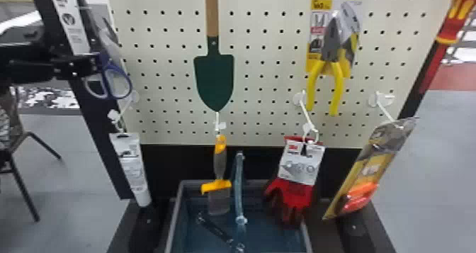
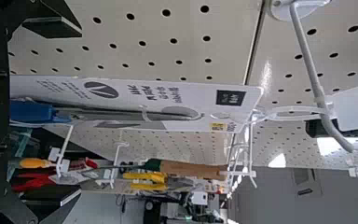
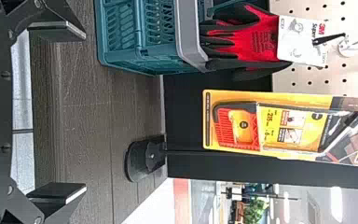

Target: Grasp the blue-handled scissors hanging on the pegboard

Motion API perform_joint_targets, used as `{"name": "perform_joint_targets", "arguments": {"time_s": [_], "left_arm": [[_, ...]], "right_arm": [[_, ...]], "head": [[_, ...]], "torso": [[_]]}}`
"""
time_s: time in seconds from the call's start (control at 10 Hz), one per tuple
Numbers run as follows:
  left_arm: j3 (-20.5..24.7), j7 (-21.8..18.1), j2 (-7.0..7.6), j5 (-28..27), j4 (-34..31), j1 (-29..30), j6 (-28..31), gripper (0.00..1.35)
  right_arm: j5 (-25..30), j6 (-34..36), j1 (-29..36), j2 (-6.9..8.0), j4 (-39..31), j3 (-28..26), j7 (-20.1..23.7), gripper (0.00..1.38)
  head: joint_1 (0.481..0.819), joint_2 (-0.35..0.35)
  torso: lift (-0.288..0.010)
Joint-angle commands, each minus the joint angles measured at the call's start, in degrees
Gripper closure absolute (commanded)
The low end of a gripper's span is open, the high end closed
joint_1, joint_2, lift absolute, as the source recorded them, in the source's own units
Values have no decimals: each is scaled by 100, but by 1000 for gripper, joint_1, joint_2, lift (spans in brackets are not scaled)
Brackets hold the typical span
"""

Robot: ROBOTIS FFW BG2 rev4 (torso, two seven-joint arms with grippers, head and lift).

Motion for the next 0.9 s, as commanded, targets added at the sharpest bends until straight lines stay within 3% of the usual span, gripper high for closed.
{"name": "perform_joint_targets", "arguments": {"time_s": [0.0, 0.3, 0.5, 0.8], "left_arm": [[-161, -38, 104, 339, 202, -220, -82, 127], [-196, -108, 139, 181, 188, -331, -30, 236], [-223, -135, 157, 85, 188, -331, -21, 664], [-319, -135, 157, -47, 131, -343, -162, 918]], "right_arm": [[0, 0, 0, 1, 9, 0, 0, 157], [0, 0, 0, 1, 9, 0, 0, 157], [0, 0, 0, -8, 9, 0, 0, 157], [0, 0, 0, -8, 9, 0, 0, 157]], "head": [[549, 0], [549, 0], [549, 0], [549, 0]], "torso": [[-100], [-100], [-100], [-100]]}}
